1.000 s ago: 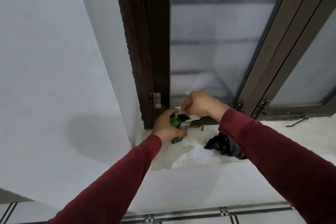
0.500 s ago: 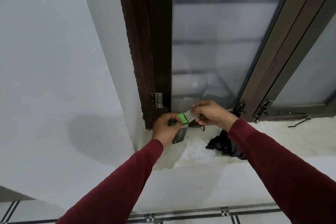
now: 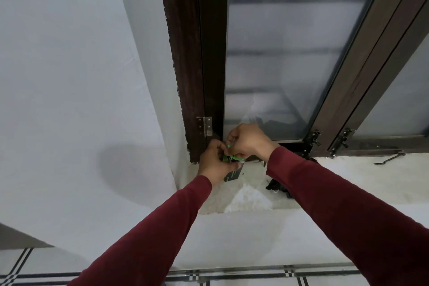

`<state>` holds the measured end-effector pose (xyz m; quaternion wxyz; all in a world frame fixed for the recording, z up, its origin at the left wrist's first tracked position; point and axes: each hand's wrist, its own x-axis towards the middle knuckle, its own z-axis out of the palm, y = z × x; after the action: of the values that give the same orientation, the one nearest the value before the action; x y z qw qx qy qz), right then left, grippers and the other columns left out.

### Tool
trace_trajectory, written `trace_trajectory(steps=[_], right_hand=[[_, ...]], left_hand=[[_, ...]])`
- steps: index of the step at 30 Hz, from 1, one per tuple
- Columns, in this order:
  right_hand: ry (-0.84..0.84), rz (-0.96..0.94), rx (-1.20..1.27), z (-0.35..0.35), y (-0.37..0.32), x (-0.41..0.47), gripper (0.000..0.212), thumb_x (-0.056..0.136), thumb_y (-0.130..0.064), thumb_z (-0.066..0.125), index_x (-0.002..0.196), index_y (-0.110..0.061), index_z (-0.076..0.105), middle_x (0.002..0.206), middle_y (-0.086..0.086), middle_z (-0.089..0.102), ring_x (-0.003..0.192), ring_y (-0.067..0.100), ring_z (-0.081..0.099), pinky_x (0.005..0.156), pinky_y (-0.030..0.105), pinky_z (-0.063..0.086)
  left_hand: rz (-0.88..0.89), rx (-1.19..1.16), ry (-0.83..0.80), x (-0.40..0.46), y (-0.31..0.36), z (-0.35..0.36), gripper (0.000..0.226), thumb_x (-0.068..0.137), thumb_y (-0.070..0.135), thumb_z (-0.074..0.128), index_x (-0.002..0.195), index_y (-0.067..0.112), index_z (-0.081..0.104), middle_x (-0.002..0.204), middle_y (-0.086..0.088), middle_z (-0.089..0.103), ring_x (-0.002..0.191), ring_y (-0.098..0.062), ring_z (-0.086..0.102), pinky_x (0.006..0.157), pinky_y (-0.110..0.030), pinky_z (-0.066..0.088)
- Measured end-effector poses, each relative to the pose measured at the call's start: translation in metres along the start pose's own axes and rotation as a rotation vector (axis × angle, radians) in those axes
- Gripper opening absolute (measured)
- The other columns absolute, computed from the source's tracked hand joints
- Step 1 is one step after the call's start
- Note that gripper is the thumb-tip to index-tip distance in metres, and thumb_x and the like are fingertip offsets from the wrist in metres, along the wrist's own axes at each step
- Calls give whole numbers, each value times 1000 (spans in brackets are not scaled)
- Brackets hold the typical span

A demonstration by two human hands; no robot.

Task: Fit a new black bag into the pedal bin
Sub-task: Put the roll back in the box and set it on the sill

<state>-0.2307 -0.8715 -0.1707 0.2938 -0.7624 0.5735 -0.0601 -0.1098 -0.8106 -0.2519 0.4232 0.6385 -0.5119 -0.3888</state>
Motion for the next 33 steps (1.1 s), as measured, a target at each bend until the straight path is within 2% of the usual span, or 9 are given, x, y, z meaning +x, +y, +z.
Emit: trace_trajectory(steps=[3, 11, 16, 19, 21, 25, 29, 31, 33], right_hand=[[53, 0, -80, 4, -3, 4, 22, 75, -23, 88, 94, -18, 79, 92, -3, 77, 86, 15, 74, 85, 36, 63], [47, 7, -35, 6, -2, 3, 26, 72, -19, 92, 93, -15, 78, 84, -1, 76, 79, 15, 74, 79, 34, 64], [59, -18, -6, 6, 9, 4, 19, 71, -28, 91, 80, -17, 79, 75, -7, 73, 73, 12, 69, 67, 26, 57], [-26, -29, -57, 4, 11, 4, 9, 84, -24, 79, 92, -19, 82, 92, -4, 77, 82, 10, 66, 64, 20, 48], [-70, -23, -86, 3, 10, 4, 22, 89, -10, 68, 101, -21, 82, 102, -5, 76, 86, 11, 64, 71, 22, 48], [-105, -28, 252, 4, 22, -5, 33, 84, 9, 60, 97, -12, 82, 92, -10, 66, 92, 11, 60, 68, 17, 44], [140, 76, 821, 21, 41, -19, 25, 88, 4, 61, 93, -16, 77, 100, 2, 74, 101, 20, 67, 83, 29, 53], [269, 103, 802, 27, 48, -23, 19, 89, -7, 68, 97, -23, 75, 100, -4, 75, 102, 17, 68, 84, 27, 52], [221, 99, 756, 34, 53, -28, 23, 88, -22, 75, 110, -27, 71, 106, -12, 71, 102, 7, 66, 83, 24, 50]], left_hand=[[-4, 4, -14, 0, 1, -1, 59, 67, 12, 94, 106, 18, 51, 101, 8, 67, 91, -3, 63, 71, -12, 47], [-9, -5, -17, 0, 1, -1, 63, 66, 11, 94, 108, 20, 49, 100, 10, 66, 89, -1, 64, 66, -6, 47], [16, -60, -28, -1, 0, -1, 68, 67, 7, 93, 113, 25, 46, 107, 12, 67, 100, -6, 66, 84, -20, 55], [38, -65, -33, -1, -4, -2, 63, 69, 7, 91, 109, 28, 47, 110, 10, 69, 104, -9, 68, 89, -25, 57], [58, -38, -45, -1, -3, -4, 59, 70, 7, 91, 105, 31, 49, 112, 10, 69, 105, -6, 66, 88, -22, 56], [100, 51, -93, 0, -4, -9, 57, 70, 1, 87, 97, 38, 52, 113, 6, 68, 109, -14, 68, 91, -33, 61], [99, 95, -51, -2, -2, -13, 44, 71, 17, 91, 90, 38, 57, 113, 5, 68, 102, -15, 70, 83, -33, 62], [118, 157, 70, -3, 3, -15, 33, 73, 30, 90, 89, 31, 60, 110, 6, 64, 95, -12, 65, 76, -28, 56], [137, 230, 213, -2, 10, -16, 31, 76, 39, 87, 85, 23, 61, 101, 4, 60, 86, -11, 59, 69, -23, 46]])
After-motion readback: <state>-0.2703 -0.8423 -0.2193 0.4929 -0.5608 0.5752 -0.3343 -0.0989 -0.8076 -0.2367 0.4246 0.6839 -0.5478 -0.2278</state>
